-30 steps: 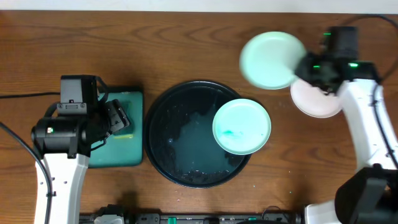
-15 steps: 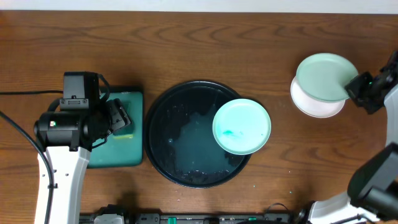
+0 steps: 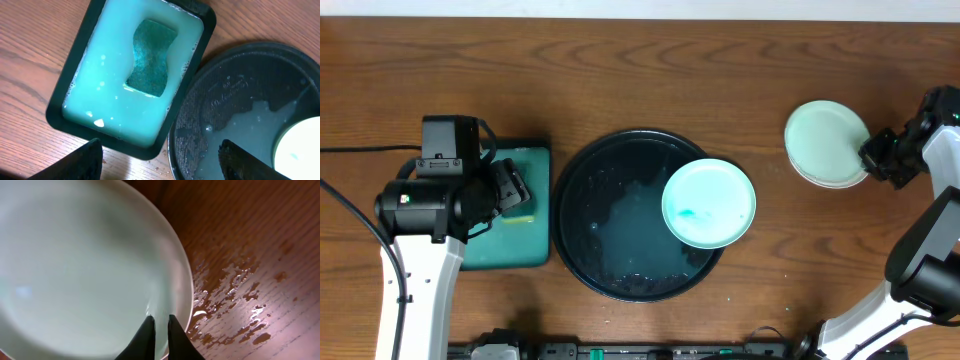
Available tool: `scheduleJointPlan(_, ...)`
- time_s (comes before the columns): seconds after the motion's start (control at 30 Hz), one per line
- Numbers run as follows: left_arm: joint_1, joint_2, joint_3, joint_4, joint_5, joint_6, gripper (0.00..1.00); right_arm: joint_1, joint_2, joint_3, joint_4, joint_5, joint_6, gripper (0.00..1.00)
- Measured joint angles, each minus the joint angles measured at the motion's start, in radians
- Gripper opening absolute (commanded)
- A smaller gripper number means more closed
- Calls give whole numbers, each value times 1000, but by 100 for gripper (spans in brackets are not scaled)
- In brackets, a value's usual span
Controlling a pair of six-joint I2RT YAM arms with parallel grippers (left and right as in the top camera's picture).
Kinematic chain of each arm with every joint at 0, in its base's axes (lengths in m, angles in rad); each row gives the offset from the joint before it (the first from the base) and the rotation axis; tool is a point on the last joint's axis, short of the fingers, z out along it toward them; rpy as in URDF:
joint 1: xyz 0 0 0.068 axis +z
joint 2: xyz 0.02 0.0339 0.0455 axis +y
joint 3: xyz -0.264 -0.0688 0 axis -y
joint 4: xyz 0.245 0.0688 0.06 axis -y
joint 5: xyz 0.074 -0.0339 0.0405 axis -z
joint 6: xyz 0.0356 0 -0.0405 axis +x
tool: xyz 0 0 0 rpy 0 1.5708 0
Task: Clean dirty plates on tray and stack at the side
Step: 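Move the right gripper back to the remaining green plate rim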
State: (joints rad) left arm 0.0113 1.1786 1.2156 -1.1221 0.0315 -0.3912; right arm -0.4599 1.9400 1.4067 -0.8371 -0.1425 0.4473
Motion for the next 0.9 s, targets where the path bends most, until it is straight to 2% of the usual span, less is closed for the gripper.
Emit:
scheduleJointPlan(0.1,0,0,0,0,0,0,75,0,-3,0,-2,-3,-29,13)
scheduleJointPlan(0.23,0,0,0,0,0,0,75,0,-56,0,-16,-11,-72,32)
scheduleJointPlan(0.33,0,0,0,0,0,0,75,13,-179,1,-16,-47,-153,39)
scheduleJointPlan(0.37,0,0,0,0,0,0,75,20,-219,2,-19,-60,-176,44)
scheduleJointPlan(0.4,0,0,0,0,0,0,75,33,-267,4,-26,-74,-201,57)
scheduleJointPlan(0.43,0,0,0,0,0,0,75,49,-316,9,-38,-86,-218,76)
scheduleJointPlan(0.47,0,0,0,0,0,0,75,69,-361,15,-50,-98,-233,87)
scheduleJointPlan(0.5,0,0,0,0,0,0,75,90,-397,21,-58,-114,-248,96)
scheduleJointPlan(0.53,0,0,0,0,0,0,75,111,-425,26,-67,-133,-262,99)
scheduleJointPlan(0.67,0,0,0,-1,0,0,75,188,-464,35,-118,-219,-310,99)
scheduleJointPlan(0.9,0,0,0,-2,0,0,75,284,-383,-4,-211,-262,-305,99)
